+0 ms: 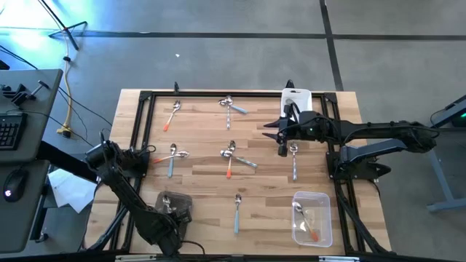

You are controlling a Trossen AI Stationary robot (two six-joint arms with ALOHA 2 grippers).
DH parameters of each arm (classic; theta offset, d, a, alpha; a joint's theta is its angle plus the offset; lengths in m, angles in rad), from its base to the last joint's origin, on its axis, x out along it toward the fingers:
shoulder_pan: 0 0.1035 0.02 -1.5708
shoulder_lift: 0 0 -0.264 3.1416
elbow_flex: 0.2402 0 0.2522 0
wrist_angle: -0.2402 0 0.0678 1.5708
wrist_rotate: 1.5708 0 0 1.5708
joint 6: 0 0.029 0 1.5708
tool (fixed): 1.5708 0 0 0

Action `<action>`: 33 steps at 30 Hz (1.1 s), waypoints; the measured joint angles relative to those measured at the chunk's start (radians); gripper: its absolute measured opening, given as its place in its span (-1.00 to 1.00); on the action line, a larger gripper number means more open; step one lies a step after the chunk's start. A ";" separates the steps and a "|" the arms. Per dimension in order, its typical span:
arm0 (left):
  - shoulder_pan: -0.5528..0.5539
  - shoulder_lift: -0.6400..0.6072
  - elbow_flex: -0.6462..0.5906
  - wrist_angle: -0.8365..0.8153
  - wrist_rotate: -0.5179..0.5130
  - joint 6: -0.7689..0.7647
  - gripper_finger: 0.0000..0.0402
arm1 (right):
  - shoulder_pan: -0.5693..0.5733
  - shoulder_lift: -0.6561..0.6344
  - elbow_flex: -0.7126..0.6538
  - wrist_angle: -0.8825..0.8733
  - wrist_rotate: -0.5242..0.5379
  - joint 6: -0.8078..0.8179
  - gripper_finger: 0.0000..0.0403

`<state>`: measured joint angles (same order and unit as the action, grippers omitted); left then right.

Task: Sort silverware by color (type)
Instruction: Put the light blue spoon into the black bin, then put the white spoon into the white bin

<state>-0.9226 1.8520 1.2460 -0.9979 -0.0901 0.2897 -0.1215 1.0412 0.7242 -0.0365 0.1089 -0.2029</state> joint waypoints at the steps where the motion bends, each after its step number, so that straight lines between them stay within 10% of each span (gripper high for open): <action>1: 0.000 0.000 -0.008 0.014 -0.001 0.000 -0.91 | 0.000 0.000 0.000 0.000 0.000 0.000 -0.41; 21: 0.013 -0.001 0.090 -0.194 -0.079 -0.135 -0.30 | 0.000 0.000 0.000 -0.001 0.000 0.000 -0.41; 27: 0.061 -0.015 0.169 -0.429 -0.071 -0.375 -0.52 | 0.000 0.000 0.000 -0.006 0.001 0.001 -0.41; 33: 0.195 -0.157 0.127 -0.281 -0.173 -0.644 -0.96 | 0.000 0.000 0.000 -0.006 0.001 0.001 -0.41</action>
<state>-0.7271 1.6950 1.3727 -1.2789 -0.2630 -0.3543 -0.1215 1.0412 0.7242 -0.0424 0.1097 -0.2020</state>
